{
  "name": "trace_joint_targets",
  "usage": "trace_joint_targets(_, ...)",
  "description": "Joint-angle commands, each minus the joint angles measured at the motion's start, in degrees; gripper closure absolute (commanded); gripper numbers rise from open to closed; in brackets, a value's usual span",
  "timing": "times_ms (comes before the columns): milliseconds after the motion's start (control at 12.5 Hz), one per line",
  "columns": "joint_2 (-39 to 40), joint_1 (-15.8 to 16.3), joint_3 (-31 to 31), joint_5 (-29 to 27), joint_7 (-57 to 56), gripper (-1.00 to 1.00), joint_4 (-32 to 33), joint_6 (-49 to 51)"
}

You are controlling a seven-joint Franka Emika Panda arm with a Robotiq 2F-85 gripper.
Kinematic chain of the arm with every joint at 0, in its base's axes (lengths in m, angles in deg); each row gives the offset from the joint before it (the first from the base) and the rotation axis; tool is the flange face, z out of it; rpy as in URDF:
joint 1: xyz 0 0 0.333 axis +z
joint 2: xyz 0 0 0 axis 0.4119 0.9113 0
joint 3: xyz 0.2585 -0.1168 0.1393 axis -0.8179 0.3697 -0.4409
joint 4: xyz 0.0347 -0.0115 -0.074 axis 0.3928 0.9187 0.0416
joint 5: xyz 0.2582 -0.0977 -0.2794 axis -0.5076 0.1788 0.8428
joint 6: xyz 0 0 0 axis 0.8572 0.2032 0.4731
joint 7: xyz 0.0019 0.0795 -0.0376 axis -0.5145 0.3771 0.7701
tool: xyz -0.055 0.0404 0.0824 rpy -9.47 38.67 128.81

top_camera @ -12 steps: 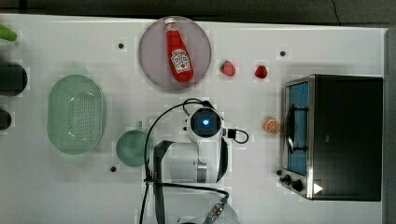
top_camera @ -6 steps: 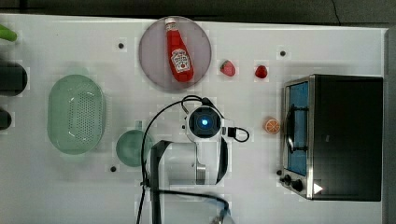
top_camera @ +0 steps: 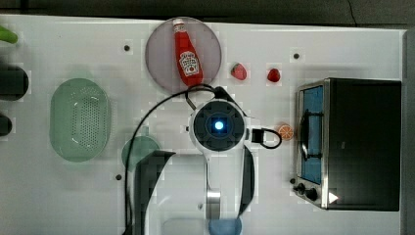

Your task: Pick banana from table and place on oven.

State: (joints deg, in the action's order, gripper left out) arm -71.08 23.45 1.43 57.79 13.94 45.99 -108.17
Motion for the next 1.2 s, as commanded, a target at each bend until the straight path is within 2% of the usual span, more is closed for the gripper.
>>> trace_joint_targets(80,-2.53,-0.02,1.41,-0.33,1.81,0.59,-9.73,12.67)
trace_joint_targets(240,-2.44,-0.37,4.06,-0.28,1.64,0.59,-16.13,19.65)
trace_joint_targets(400,-1.22,-0.81,7.84,0.01,-0.83,0.59,-20.19,22.19)
trace_joint_targets(640,2.45,-1.6,15.78,1.59,-12.79,0.59,-22.93,21.86)
trace_joint_targets(800,5.81,-1.93,21.7,2.57,-22.59,0.59,-23.84,19.47)
trace_joint_targets(1200,15.18,-2.19,34.17,2.38,-46.77,0.59,-23.94,5.06)
